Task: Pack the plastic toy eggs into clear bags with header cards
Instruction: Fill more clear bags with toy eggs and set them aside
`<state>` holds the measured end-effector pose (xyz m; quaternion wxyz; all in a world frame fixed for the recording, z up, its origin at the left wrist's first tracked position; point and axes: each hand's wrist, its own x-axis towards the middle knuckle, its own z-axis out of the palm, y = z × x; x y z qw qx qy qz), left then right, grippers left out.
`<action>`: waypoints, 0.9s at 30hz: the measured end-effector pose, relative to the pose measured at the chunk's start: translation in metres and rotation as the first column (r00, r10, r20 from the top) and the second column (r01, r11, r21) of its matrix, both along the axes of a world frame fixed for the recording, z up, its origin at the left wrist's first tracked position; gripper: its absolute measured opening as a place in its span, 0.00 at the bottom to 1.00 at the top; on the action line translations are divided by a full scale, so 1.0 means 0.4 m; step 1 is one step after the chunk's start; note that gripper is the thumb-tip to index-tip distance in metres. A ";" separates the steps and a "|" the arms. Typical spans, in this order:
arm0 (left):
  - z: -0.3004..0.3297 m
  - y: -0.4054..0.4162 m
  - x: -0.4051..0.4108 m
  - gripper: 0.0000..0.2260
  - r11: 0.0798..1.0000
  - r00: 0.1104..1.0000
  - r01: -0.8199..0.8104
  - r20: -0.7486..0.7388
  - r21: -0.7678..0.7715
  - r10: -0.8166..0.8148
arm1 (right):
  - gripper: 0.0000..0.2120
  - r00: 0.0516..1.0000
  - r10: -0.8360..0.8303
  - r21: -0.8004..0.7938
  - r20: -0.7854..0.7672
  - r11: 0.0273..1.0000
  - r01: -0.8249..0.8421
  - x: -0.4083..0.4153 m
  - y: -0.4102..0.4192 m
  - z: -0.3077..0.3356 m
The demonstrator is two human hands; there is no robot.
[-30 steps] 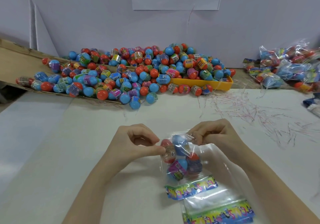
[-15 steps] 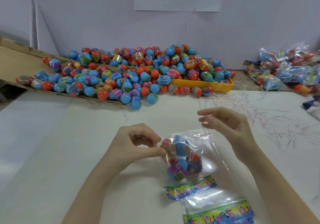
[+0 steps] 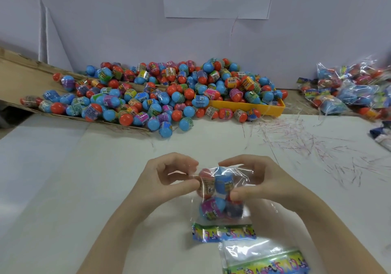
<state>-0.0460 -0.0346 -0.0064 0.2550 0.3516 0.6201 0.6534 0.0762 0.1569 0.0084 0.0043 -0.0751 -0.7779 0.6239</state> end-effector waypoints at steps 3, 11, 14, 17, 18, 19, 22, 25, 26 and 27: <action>-0.006 0.009 0.010 0.19 0.997 0.996 0.015 0.091 -0.075 -0.008 | 0.21 0.997 -0.063 -0.059 -0.038 0.996 0.061 -0.002 -0.004 0.000; 0.003 0.030 0.032 0.03 0.992 0.992 0.077 0.105 -0.097 -0.067 | 0.19 0.988 -0.119 -0.226 -0.093 0.969 0.096 -0.006 -0.013 -0.002; -0.011 0.028 0.025 0.10 0.998 0.993 0.031 0.120 -0.055 -0.024 | 0.13 0.994 -0.094 -0.185 -0.059 0.979 0.082 -0.006 -0.021 -0.004; -0.019 0.026 0.022 0.10 0.997 0.991 0.050 0.130 -0.062 -0.042 | 0.06 0.999 -0.054 -0.158 -0.006 0.986 0.053 -0.003 -0.024 -0.003; -0.018 0.027 0.024 0.08 0.995 0.990 0.063 0.129 -0.071 -0.054 | 0.07 0.999 -0.036 -0.149 0.012 0.988 0.037 0.000 -0.023 0.001; -0.015 0.030 0.027 0.06 0.995 0.989 0.069 0.135 -0.074 -0.059 | 0.08 0.999 -0.015 -0.127 0.033 0.992 0.019 0.004 -0.018 0.006; -0.012 0.041 0.032 0.13 0.997 0.981 -0.046 0.183 -0.064 0.057 | 0.08 0.996 -0.056 -0.052 0.062 0.997 0.059 0.016 0.021 0.053; -0.005 0.049 0.027 0.16 0.959 0.943 -0.275 0.176 -0.070 0.283 | 0.23 0.829 -0.540 -0.464 -0.144 0.777 0.425 0.020 0.123 0.129; -0.006 0.050 0.024 0.15 0.942 0.926 -0.331 0.169 -0.063 0.337 | 0.28 0.706 -0.686 -0.604 -0.179 0.643 0.471 0.021 0.159 0.160; -0.006 0.050 0.023 0.12 0.929 0.916 -0.365 0.156 -0.060 0.370 | 0.33 0.623 -0.762 -0.664 -0.178 0.560 0.495 0.020 0.187 0.186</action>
